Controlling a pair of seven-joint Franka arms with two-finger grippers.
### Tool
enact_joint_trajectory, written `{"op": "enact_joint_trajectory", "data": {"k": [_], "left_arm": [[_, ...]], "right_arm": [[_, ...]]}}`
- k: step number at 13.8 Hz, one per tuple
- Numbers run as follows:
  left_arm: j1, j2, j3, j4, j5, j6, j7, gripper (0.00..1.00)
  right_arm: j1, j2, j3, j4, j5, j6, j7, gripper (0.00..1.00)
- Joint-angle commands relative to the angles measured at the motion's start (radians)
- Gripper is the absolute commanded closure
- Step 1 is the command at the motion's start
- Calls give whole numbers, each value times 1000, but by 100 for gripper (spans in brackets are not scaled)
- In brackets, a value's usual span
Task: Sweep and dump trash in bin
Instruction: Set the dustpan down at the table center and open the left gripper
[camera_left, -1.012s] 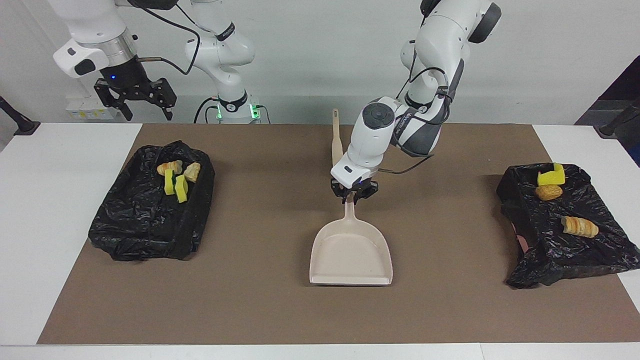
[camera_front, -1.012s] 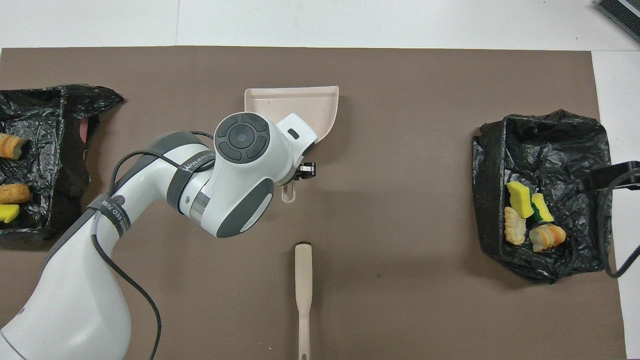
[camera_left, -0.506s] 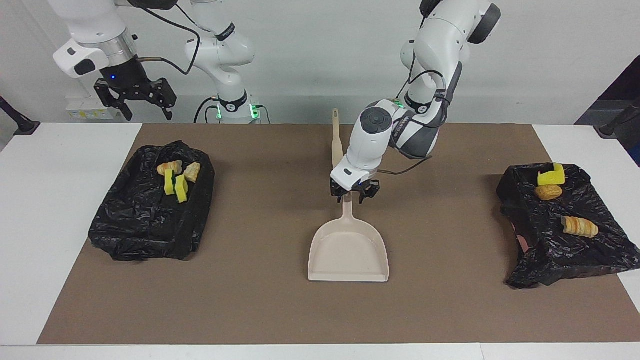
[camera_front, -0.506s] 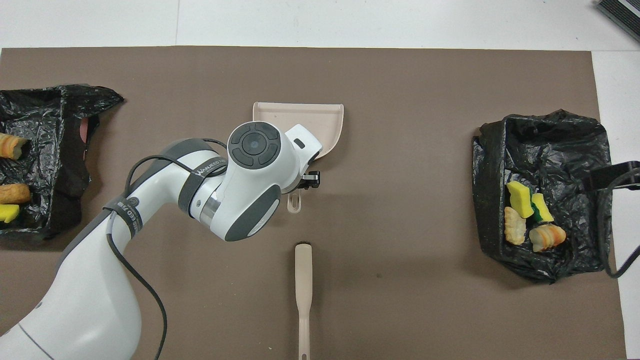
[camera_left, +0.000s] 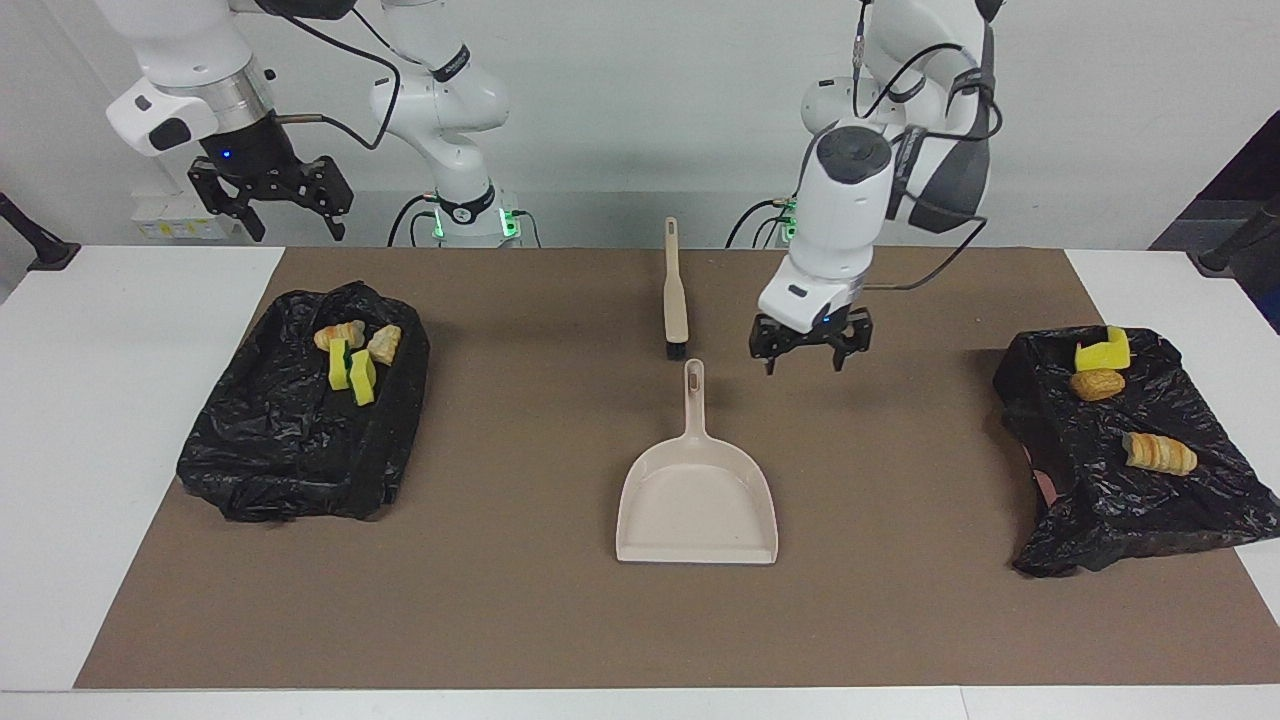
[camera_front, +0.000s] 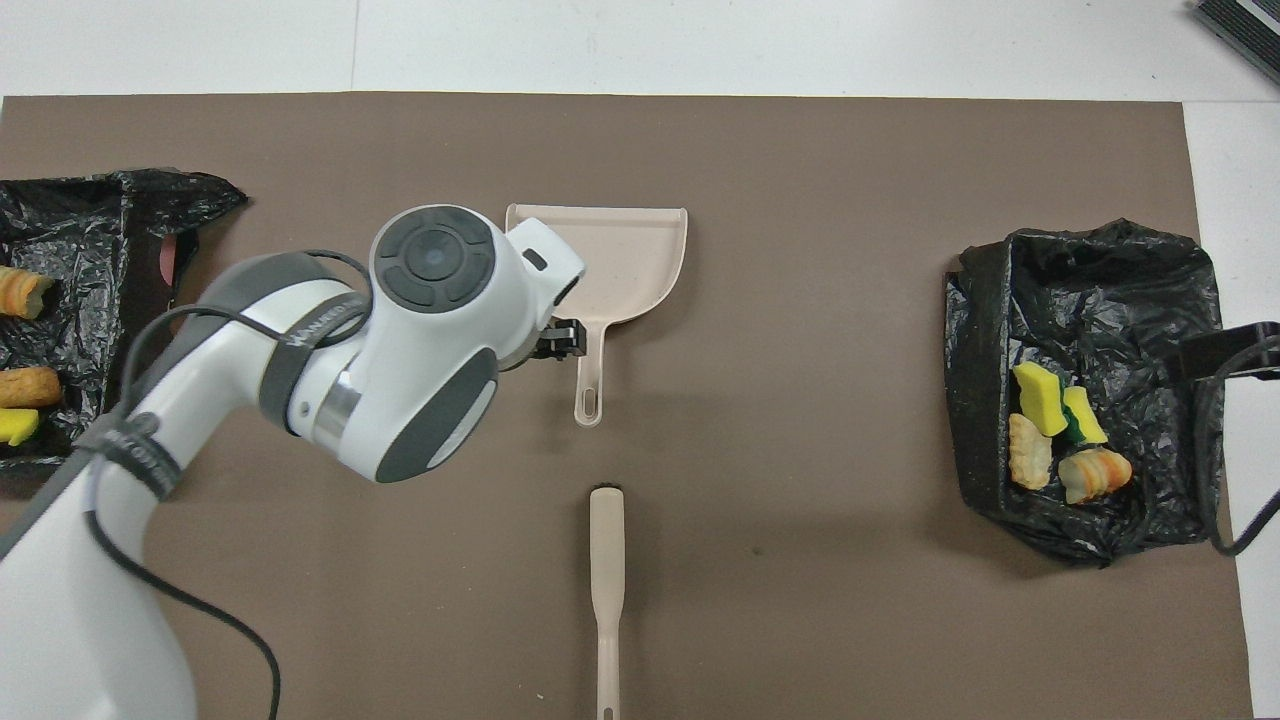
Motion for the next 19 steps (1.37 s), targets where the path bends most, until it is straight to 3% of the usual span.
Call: {"op": "enact_joint_trajectory", "data": {"k": [1, 4, 6, 9, 13, 19], "left_arm": [[-28, -135, 139, -21, -88, -104, 189, 0], [-15, -238, 275, 22, -147, -247, 419, 0], [-5, -238, 350, 90, -155, -339, 524, 0], [37, -199, 361, 214, -149, -445, 662, 0], [44, -76, 359, 398, -150, -511, 695, 0], [32, -132, 358, 346, -159, -496, 539, 0]], "right_arm": [[-11, -10, 5, -4, 7, -6, -10, 0], [-5, -10, 11, 3, 6, -6, -6, 0], [-5, -13, 8, -1, 7, -7, -7, 0], [-2, -18, 5, -4, 7, -6, -7, 0], [18, -21, -5, -6, 6, -6, -6, 0], [17, -21, -9, -7, 6, -6, -7, 0]]}}
